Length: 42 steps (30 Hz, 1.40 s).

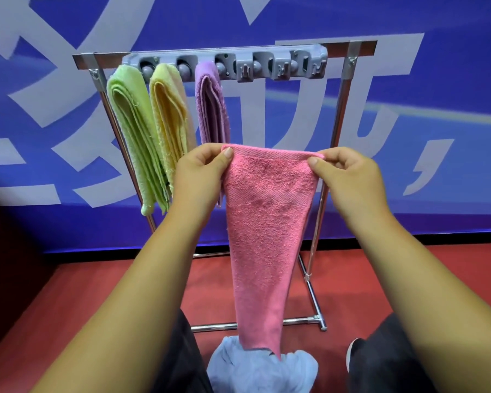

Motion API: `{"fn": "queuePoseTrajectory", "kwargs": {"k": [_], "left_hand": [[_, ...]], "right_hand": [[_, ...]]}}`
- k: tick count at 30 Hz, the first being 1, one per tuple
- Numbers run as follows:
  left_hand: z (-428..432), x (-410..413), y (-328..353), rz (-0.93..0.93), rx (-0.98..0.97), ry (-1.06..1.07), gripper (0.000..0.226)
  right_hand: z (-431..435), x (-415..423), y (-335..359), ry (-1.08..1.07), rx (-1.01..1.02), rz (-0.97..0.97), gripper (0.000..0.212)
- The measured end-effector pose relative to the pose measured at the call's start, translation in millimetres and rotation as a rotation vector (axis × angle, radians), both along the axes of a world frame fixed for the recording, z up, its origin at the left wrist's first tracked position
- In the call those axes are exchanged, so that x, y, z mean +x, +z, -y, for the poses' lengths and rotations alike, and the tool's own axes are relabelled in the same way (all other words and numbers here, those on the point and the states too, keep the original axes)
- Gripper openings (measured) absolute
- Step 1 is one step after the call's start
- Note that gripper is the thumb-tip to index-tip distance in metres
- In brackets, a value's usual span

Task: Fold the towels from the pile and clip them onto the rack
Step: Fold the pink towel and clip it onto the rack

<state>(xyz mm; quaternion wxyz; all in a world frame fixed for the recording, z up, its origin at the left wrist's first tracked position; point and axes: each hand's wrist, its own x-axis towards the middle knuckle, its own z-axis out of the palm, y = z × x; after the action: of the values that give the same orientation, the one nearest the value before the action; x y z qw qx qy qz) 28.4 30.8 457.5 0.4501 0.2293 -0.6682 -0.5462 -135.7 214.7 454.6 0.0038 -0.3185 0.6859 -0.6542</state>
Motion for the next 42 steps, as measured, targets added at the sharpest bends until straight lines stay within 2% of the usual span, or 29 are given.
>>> {"fn": "queuePoseTrajectory", "kwargs": {"k": [6,9,17,22,26,31,35,42], "left_hand": [[6,-4,-15,-0.024,0.073,-0.009,0.015],[10,-13,-29,-0.083,0.163,-0.033,0.019],[20,-23,-78,-0.096,0.229,-0.05,0.025],[22,-28,-111,-0.037,0.234,-0.073,0.014],[30,-36,-121,0.011,0.257,-0.058,0.011],[36,-41,-134,0.058,0.249,-0.031,0.018],[31,-47,-137,0.079,0.229,-0.028,0.009],[6,-58,-144,0.071,0.211,-0.042,0.009]], "right_hand": [[12,1,-21,0.057,-0.125,0.239,0.007],[20,-2,-36,0.065,-0.158,0.299,0.006],[27,-15,-85,0.074,-0.145,0.297,0.008],[33,-26,-109,0.07,-0.102,0.29,0.007],[42,-35,-121,0.07,-0.039,0.292,0.007],[51,-42,-130,0.065,-0.019,0.29,0.007],[57,-43,-140,0.04,0.018,0.285,0.01],[59,-33,-148,0.012,0.039,0.266,0.013]]}}
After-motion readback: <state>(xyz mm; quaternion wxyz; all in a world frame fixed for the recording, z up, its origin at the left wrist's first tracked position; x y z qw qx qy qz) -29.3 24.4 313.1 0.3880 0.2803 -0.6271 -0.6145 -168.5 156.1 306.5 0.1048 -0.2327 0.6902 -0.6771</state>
